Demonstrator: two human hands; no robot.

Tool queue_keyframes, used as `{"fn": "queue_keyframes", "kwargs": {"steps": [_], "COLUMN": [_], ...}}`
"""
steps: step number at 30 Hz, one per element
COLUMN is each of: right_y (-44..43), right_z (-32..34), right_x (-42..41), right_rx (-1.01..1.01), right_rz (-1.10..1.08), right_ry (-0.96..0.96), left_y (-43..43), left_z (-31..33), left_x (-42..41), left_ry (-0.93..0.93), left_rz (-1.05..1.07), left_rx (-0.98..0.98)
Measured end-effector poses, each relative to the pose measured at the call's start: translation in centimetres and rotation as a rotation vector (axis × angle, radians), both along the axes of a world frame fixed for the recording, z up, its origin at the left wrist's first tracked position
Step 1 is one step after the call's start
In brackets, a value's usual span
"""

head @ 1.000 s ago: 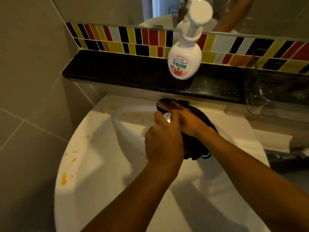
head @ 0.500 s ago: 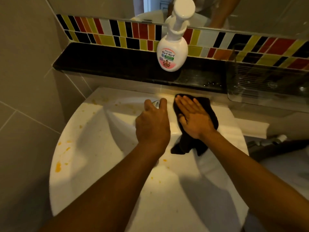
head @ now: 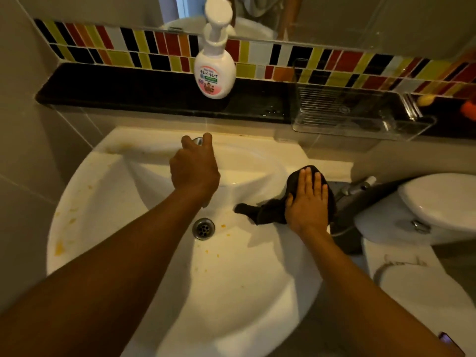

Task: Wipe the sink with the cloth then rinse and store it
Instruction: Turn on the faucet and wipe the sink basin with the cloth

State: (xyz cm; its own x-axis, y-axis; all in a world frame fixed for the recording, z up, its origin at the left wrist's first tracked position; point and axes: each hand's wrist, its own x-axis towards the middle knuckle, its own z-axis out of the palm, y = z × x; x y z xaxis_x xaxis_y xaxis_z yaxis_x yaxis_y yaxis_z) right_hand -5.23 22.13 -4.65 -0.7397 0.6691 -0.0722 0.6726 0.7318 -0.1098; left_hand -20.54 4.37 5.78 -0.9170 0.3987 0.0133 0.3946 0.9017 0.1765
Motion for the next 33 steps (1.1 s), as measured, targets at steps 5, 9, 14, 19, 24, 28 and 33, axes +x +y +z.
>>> {"fn": "queue_keyframes", "kwargs": {"steps": [5,9,14,19,24,28,33], "right_y": [-3.6,-6.9,-10.6,-14.5,-16.3,-16.1,-12.9], "right_z": [-0.6,-0.8,-0.6,0.1,0.9,0.7,3.2], "right_x": [4.8,7.8,10.9,14.2,16.9,19.1,18.4], "right_rx": [-0.013,-0.035,-0.132,-0.276,-0.38,-0.662,-0.581], "right_rz": [-0.098,-0.145,-0.17,-0.192,-0.131,-0.154,-0.452], "right_ry": [0.009,0.029,0.111,0.243,0.345,0.451,0.619], "left_y": [0.3,0.2,-1.2,-3.4,-4.1,-5.1,-6.0], "left_z": [0.0,-0.1,-2.3,-6.7,-7.3,-6.9,-6.4], "left_x": [0.3,0.3,6.0,15.2,19.2,19.8,19.8], "left_ry": [0.013,0.009,0.305,-0.325,-0.669,-0.761,-0.707], "left_rz": [-0.006,-0.025,-0.392,-0.684,-0.439,-0.425,-0.515], "left_rx": [0.023,-0.075,-0.001,0.124,0.262,0.291,0.23]}}
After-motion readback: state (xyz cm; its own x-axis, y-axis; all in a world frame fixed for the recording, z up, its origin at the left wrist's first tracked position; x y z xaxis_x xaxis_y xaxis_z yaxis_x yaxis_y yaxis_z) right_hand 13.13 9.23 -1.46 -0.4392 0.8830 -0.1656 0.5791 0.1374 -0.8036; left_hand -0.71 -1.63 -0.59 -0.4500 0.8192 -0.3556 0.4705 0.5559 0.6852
